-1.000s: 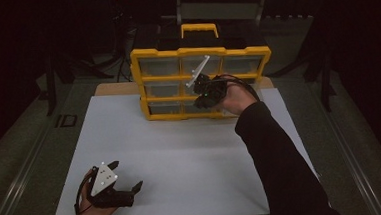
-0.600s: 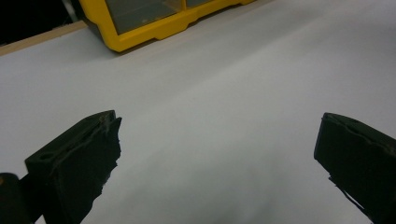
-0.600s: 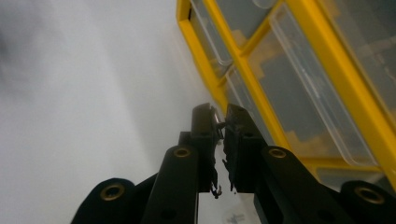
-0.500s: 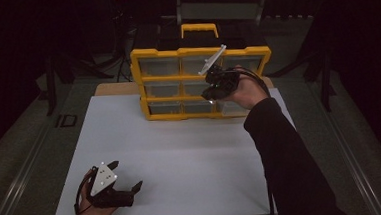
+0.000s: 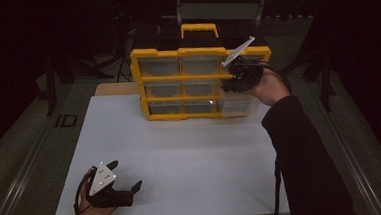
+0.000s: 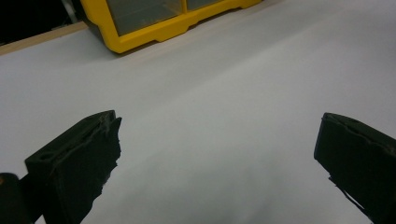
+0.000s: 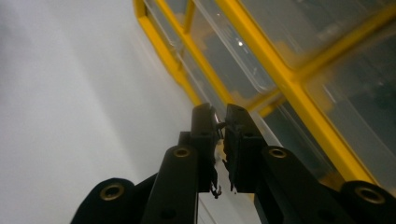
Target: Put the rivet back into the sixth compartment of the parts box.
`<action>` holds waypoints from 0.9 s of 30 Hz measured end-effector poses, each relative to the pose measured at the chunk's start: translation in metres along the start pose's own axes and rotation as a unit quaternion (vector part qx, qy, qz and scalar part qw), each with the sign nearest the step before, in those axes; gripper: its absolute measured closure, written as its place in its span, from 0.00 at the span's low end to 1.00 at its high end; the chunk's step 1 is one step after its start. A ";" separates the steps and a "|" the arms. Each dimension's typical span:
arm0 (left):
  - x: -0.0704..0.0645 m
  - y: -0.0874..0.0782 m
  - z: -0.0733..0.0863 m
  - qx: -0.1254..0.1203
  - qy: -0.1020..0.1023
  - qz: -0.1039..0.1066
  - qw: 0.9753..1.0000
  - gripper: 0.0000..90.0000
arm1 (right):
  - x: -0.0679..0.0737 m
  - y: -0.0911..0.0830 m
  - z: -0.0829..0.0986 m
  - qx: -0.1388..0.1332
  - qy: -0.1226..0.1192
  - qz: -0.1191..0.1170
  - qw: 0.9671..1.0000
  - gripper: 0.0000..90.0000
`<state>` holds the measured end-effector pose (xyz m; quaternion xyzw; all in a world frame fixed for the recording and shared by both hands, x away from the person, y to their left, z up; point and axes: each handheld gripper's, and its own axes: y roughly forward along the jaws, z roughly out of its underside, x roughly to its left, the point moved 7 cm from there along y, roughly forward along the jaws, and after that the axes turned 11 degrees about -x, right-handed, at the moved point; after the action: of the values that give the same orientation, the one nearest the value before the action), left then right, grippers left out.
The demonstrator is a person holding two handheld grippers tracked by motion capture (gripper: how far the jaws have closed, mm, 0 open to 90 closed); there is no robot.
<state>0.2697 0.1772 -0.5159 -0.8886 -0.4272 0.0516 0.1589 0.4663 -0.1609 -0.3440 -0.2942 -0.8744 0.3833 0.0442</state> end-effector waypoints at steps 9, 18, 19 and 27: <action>0.000 0.000 0.000 0.001 0.000 0.002 1.000 0.01 | -0.016 -0.012 0.019 0.005 0.007 0.024 1.000 0.91; 0.000 0.001 0.000 0.002 0.001 0.002 1.000 0.01 | -0.019 -0.016 0.025 -0.020 0.010 0.040 0.999 0.27; 0.000 0.001 0.000 0.002 0.001 0.002 1.000 0.01 | -0.020 -0.016 0.023 -0.027 0.006 0.054 0.998 0.19; 0.000 0.000 0.000 0.001 -0.001 0.002 1.000 0.01 | -0.008 -0.009 0.011 -0.045 -0.001 0.051 0.998 0.12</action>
<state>0.2699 0.1768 -0.5160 -0.8891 -0.4259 0.0529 0.1590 0.4655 -0.1772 -0.3447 -0.3403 -0.8745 0.3454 0.0107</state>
